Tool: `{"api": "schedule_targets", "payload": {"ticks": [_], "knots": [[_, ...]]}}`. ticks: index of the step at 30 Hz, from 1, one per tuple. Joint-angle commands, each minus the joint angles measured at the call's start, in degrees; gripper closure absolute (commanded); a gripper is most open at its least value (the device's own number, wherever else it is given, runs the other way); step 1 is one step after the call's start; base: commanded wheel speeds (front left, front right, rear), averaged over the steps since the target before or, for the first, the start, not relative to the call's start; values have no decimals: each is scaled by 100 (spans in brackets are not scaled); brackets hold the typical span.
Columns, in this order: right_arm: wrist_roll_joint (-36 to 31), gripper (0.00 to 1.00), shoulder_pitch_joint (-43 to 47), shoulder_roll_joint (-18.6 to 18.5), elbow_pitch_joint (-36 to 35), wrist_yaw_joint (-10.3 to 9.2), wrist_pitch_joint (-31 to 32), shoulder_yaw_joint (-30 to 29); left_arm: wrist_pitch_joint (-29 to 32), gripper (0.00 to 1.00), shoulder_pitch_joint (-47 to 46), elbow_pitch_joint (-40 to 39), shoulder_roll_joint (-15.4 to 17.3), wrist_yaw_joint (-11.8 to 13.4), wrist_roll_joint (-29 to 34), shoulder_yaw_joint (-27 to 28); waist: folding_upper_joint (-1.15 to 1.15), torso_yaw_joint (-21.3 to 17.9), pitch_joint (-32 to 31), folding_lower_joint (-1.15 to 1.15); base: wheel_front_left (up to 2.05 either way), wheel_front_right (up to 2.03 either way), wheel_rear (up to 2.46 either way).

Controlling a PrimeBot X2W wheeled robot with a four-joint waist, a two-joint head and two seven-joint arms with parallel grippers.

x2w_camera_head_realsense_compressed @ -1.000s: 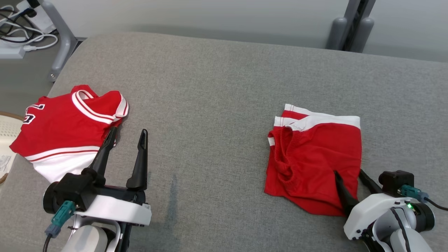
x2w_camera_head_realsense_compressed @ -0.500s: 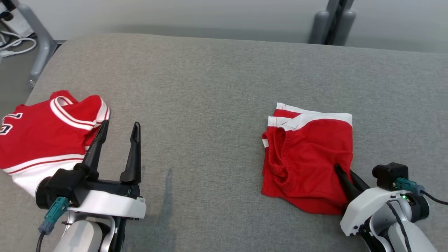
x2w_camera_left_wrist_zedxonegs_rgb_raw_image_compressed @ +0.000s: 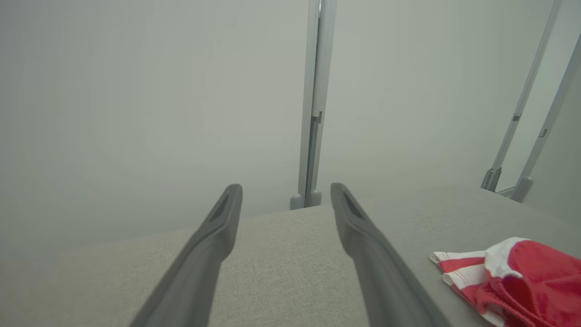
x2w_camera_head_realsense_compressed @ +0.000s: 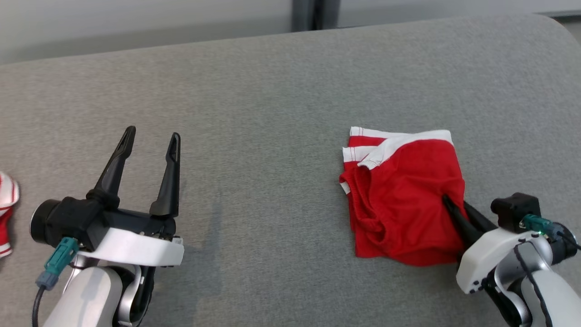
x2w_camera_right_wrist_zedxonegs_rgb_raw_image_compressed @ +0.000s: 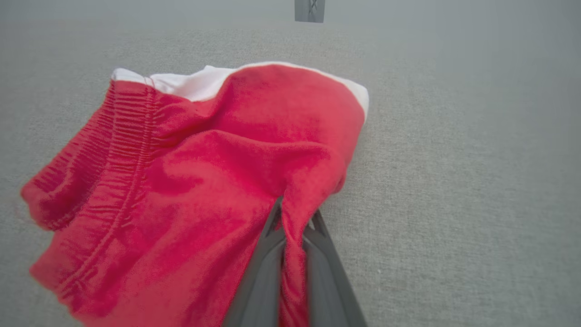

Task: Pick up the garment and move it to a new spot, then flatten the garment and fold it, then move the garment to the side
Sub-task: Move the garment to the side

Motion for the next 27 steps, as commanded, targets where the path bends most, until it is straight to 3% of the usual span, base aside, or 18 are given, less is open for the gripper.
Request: {"api": "schedule_targets", "payload": {"ticks": [1, 7, 12, 20, 26, 27], "knots": [[-2, 100, -278, -102, 5, -1, -58, 41, 78, 0, -215, -79, 69, -3, 72, 2, 0, -601, 459, 0, 0, 0, 0], [3, 100, -936, -384, 255, -1, -235, 212, 245, 0, -520, -258, 142, -23, 164, -66, 0, -961, 851, 0, 0, 0, 0], [6, 100, -1729, -884, 697, -1, -550, 407, 422, 0, -848, -431, 212, -68, 306, -174, 0, -1127, 1250, 0, 0, 0, 0], [-337, 100, -2911, -1879, 1879, -1, -1062, 431, 616, 0, -1350, -622, 232, -203, 474, -392, 0, -1117, 1818, 0, 0, 0, 0], [-570, 100, -3425, -2131, 2585, -2, -1351, 376, 623, 0, -1499, -626, 241, -240, 489, -454, 0, -1103, 1976, 0, 0, 0, 0], [-589, 86, -3505, -2108, 2689, -2, -1445, 338, 625, 0, -1518, -615, 242, -246, 482, -457, 0, -1104, 1988, 0, 0, 0, 0]]}}
